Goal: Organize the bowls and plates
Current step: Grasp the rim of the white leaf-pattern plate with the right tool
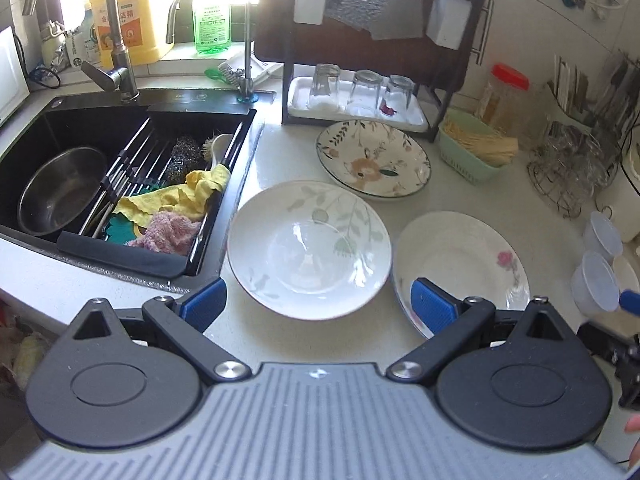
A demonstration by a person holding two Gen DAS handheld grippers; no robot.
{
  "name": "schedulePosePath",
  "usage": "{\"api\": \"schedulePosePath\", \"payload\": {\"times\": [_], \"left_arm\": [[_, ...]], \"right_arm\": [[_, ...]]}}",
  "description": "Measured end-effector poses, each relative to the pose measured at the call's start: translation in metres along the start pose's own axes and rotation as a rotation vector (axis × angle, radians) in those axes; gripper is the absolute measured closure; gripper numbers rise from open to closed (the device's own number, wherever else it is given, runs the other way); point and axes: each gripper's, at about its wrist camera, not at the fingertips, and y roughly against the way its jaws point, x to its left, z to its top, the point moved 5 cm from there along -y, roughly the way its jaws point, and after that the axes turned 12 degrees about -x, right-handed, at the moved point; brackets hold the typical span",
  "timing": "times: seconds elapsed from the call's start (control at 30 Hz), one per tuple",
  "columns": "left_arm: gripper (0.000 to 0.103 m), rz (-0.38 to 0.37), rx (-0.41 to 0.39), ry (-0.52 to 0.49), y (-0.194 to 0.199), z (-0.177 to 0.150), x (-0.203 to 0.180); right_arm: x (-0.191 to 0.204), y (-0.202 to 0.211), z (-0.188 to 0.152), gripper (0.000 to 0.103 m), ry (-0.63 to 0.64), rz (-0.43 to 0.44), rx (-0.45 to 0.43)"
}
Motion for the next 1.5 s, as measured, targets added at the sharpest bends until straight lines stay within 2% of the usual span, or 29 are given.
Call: {"api": "schedulePosePath", "payload": {"times": [0.13,0.27,0.43,0.57,0.77,0.87,0.97,1.0,1.07,1.33,1.43,1.5], "left_arm": [[0.003,0.03,0.028,-0.019,-0.02,0.002,0.018],[0.003,-0.006,0.049,0.009,-0.042,0.002,0.038],[0.003,-0.057,0.07,0.025,-0.069,0.004,0.059],[0.004,-0.086,0.069,0.002,-0.092,0.012,0.072],[0.004,-0.143,0.09,-0.012,-0.128,0.022,0.095],[0.005,-0.19,0.113,-0.004,-0.146,0.024,0.105],[0.013,-0.224,0.128,-0.028,-0.164,0.026,0.109],[0.016,-0.233,0.132,-0.038,-0.169,0.027,0.11],[0.02,-0.253,0.141,-0.047,-0.179,0.027,0.11],[0.021,-0.307,0.16,-0.051,-0.203,0.031,0.115],[0.028,-0.331,0.189,-0.048,-0.212,0.03,0.115],[0.033,-0.342,0.207,-0.049,-0.216,0.031,0.113]], "right_arm": [[0.017,-0.013,-0.001,0.0,-0.004,-0.012,0.01],[0.033,-0.027,0.0,0.0,-0.009,-0.004,0.018],[0.058,-0.047,-0.004,0.008,-0.002,0.006,0.032],[0.08,-0.067,-0.013,0.027,-0.001,0.01,0.068],[0.094,-0.092,-0.016,0.039,-0.059,-0.038,0.095],[0.103,-0.102,-0.019,0.052,-0.073,-0.054,0.124],[0.112,-0.113,-0.024,0.061,-0.099,-0.058,0.16],[0.113,-0.117,-0.026,0.068,-0.129,-0.055,0.174],[0.111,-0.125,-0.029,0.074,-0.194,-0.06,0.203],[0.106,-0.147,-0.039,0.076,-0.343,-0.103,0.241],[0.107,-0.156,-0.041,0.076,-0.391,-0.106,0.252],[0.107,-0.16,-0.04,0.08,-0.418,-0.119,0.259]]}}
